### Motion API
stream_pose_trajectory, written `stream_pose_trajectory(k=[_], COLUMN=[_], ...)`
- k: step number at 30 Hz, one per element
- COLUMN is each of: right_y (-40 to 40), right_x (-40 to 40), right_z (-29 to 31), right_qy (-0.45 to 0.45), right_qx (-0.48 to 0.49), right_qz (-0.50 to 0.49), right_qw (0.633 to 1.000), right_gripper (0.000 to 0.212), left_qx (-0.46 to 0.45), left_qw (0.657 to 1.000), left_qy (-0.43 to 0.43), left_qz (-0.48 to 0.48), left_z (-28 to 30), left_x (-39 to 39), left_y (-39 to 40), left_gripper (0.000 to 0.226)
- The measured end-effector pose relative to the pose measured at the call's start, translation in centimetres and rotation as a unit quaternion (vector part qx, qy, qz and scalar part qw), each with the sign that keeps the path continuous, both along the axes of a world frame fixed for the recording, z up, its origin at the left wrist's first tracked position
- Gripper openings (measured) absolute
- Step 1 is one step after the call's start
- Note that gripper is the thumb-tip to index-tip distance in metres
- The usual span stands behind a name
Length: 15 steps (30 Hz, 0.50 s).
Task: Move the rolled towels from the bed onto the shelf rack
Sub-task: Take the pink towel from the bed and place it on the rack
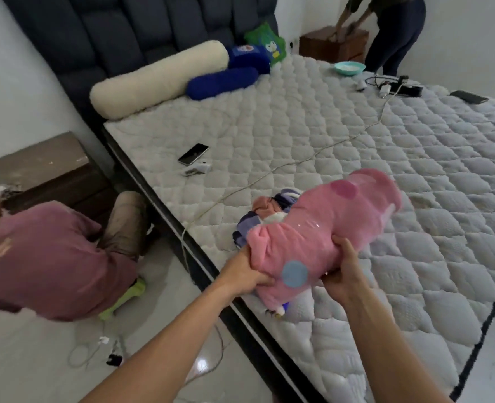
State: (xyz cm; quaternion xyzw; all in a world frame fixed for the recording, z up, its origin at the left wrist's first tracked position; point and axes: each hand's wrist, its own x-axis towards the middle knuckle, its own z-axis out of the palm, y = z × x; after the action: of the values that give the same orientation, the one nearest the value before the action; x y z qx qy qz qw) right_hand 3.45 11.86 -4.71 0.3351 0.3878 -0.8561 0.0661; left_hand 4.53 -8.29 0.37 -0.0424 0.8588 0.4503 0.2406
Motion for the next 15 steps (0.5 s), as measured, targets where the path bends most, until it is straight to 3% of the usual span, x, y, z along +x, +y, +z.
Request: stream_pose_trajectory(k=[4, 6, 9, 15], right_y=[-9.7, -15.5, -24.8, -41.3], right_x=[1.3, 2.7, 6.4, 16.0], right_z=[3.9, 5.1, 6.0, 6.3], right_qy=[0.051, 0.078, 0.101, 0.119], right_qx=[0.006, 0.014, 0.002, 0.015], right_qz=[0.123, 0.190, 0.296, 0.509], right_qw=[0.991, 0.979, 0.950, 0.852], right_gripper=[0.021, 0.018, 0.018, 0.006], left_qx=[0.109, 0.154, 0.191, 0.197], left_qw=[0.984, 0.956, 0.904, 0.815], left_qy=[0.024, 0.023, 0.036, 0.079], left_qz=[0.141, 0.249, 0.380, 0.539], left_z=[3.1, 3.5, 3.4, 3.0], left_x=[6.1, 10.5, 18.3, 33.5], left_y=[-11.1, -16.7, -23.7, -33.0], left_gripper=[0.070, 0.057, 0.060, 0.047])
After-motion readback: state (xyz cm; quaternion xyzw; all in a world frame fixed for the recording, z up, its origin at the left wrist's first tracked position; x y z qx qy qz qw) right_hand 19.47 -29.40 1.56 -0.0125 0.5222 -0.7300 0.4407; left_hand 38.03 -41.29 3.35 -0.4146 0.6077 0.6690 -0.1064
